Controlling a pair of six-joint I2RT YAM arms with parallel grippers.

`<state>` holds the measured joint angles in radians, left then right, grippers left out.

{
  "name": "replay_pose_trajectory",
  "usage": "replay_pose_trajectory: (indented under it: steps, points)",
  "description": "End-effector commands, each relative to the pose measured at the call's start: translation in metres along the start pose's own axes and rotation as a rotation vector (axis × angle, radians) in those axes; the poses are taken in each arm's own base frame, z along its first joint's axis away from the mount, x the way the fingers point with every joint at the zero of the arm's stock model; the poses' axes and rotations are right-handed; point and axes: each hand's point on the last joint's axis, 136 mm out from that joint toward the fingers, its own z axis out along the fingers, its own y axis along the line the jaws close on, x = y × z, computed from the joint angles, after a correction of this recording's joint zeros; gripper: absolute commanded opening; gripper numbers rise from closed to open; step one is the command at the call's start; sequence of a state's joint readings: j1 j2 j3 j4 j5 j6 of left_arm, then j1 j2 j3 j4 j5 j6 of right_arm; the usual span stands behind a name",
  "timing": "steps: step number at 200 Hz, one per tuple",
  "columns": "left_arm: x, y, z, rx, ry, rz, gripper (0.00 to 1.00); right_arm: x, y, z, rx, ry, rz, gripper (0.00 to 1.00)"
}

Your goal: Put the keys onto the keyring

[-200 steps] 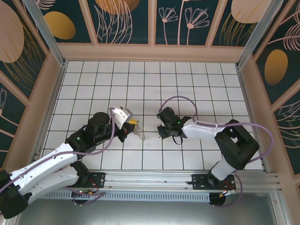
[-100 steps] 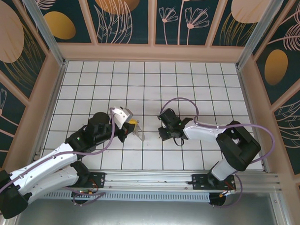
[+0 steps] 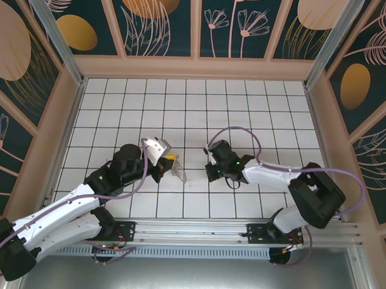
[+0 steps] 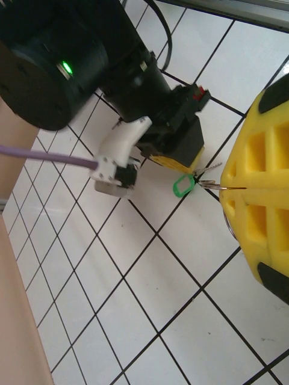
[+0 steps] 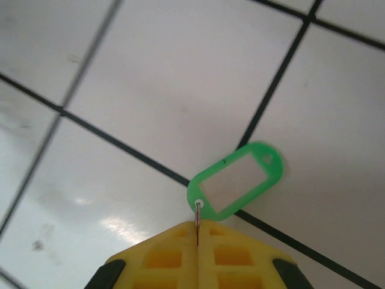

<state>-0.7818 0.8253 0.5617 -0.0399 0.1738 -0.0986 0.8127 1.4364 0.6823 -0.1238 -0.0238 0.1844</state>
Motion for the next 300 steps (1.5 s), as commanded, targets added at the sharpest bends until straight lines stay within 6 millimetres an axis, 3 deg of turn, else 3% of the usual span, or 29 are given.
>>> replay_pose_trajectory:
  steps: [1, 31, 70, 105, 133, 221, 300]
  points:
    - [-0.015, -0.002, -0.007, -0.005, -0.023, 0.026, 0.0, -0.035, 0.032, -0.032, -0.152, -0.19, -0.118, 0.0]
    - [-0.018, -0.005, -0.012, 0.004, -0.021, 0.068, 0.0, -0.05, 0.067, -0.08, -0.327, -0.383, -0.246, 0.0]
    - [-0.03, -0.018, -0.015, 0.069, -0.044, 0.127, 0.0, -0.05, 0.096, -0.14, -0.487, -0.559, -0.364, 0.0]
    - [-0.032, -0.042, -0.017, 0.197, -0.084, 0.18, 0.0, -0.048, 0.112, -0.174, -0.581, -0.637, -0.445, 0.0]
    - [-0.031, -0.058, -0.019, 0.26, -0.092, 0.236, 0.0, -0.05, 0.118, -0.178, -0.608, -0.625, -0.467, 0.0]
    - [-0.03, -0.053, -0.012, 0.236, -0.047, 0.277, 0.0, -0.052, 0.134, -0.181, -0.701, -0.589, -0.498, 0.0]
    - [-0.03, -0.051, -0.013, 0.224, -0.055, 0.286, 0.0, -0.068, 0.142, -0.178, -0.72, -0.588, -0.501, 0.0]
